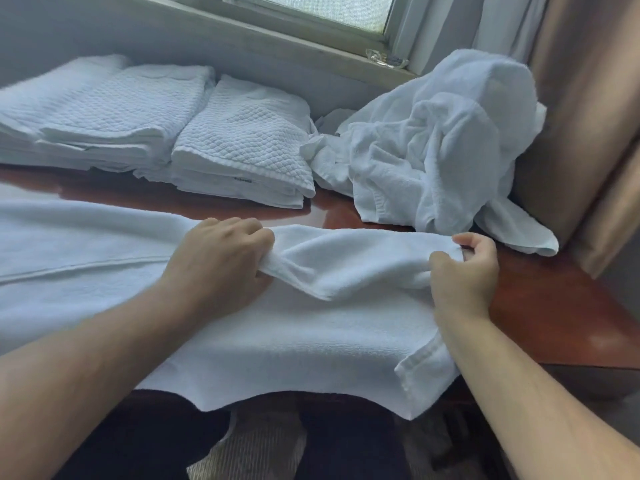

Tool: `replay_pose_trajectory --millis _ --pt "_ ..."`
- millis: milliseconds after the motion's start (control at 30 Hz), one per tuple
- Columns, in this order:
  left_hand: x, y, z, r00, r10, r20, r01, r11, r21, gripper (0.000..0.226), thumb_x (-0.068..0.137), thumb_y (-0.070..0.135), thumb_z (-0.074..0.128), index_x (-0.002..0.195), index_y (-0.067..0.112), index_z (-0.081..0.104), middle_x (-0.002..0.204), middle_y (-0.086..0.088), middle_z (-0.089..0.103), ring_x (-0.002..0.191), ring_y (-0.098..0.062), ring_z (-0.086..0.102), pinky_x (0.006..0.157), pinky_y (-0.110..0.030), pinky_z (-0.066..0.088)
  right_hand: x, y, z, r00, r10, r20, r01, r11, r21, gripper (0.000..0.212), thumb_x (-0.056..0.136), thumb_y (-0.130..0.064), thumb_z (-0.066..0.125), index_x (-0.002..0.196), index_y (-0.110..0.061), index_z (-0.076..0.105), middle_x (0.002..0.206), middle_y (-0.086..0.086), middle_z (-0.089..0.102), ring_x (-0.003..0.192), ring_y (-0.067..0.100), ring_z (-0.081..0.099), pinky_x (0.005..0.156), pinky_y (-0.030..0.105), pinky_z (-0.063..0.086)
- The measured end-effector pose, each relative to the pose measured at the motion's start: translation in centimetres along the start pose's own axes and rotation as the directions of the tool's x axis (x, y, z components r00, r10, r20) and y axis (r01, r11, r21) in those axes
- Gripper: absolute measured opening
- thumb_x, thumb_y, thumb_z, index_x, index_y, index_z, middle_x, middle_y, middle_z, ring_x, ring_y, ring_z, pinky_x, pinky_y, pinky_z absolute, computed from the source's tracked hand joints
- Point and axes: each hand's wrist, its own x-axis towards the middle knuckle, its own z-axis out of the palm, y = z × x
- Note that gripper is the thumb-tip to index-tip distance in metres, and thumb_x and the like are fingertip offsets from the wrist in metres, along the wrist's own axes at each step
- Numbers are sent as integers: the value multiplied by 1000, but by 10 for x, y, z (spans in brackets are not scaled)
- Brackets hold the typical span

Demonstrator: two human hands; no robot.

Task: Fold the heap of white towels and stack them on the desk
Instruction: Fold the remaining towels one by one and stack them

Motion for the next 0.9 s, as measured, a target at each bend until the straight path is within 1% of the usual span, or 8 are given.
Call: replay_pose_trajectory --millis 133,267,400,467,533,633,733,900 --pt "0 -6 4 993 -98 -67 103 992 74 19 71 4 71 82 13 59 82 -5 63 77 -34 60 73 -44 44 -1 -3 1 998 55 -18 -55 998 4 46 73 1 54 110 -27 52 88 -2 51 78 18 56 81 48 54" --pt "-1 -4 8 978 -131 -163 148 985 93 24 73 3 69 87 17 57 85 -3 62 78 -33 59 81 -45 39 -3 -3 0 999 24 -35 -24 1000 -13 58 76 7 49 125 -24 53 120 8 51 104 24 55 94 41 50" --pt "-3 -4 7 981 -158 -108 167 983 71 27 76 17 74 100 19 61 91 -1 65 84 -32 62 83 -45 40 -17 -11 3 963 -267 -25 238 894 -380 56 76 2 61 129 -15 60 131 16 49 119 39 46 96 47 40" --pt "-5 -3 5 981 -173 -86 178 983 54 27 80 29 69 104 18 63 92 -1 66 86 -32 62 84 -45 40 -31 -18 7 832 -549 82 526 734 -429 38 78 -8 68 116 -11 67 118 13 59 111 39 53 89 51 44" --pt "-7 -4 1 979 -197 -47 199 980 31 35 82 45 53 102 19 64 91 -1 66 85 -32 62 83 -45 41 -45 -21 11 639 -704 310 769 598 -227 15 84 -22 67 95 -13 71 95 4 65 94 30 58 83 49 47" --pt "-10 -5 -2 969 -247 10 247 969 -4 48 84 58 34 93 24 67 91 2 68 89 -30 61 85 -43 40 -67 -23 16 476 -633 610 848 514 -127 36 87 -57 60 83 -23 69 87 -8 62 91 17 55 81 40 44" --pt "-9 -3 -1 962 -272 -14 272 962 -28 48 88 53 28 83 23 65 88 1 69 88 -29 59 83 -40 38 -72 -24 25 531 -468 706 808 529 -257 66 78 -80 51 109 -24 70 109 -9 66 106 17 55 89 35 38" --pt "-10 -5 2 980 -194 -39 189 977 -94 43 87 48 35 86 21 69 86 3 67 86 -28 57 78 -40 40 -64 -21 30 704 -482 521 700 592 -400 17 89 -19 66 104 -19 74 107 -2 67 106 24 56 88 37 37"
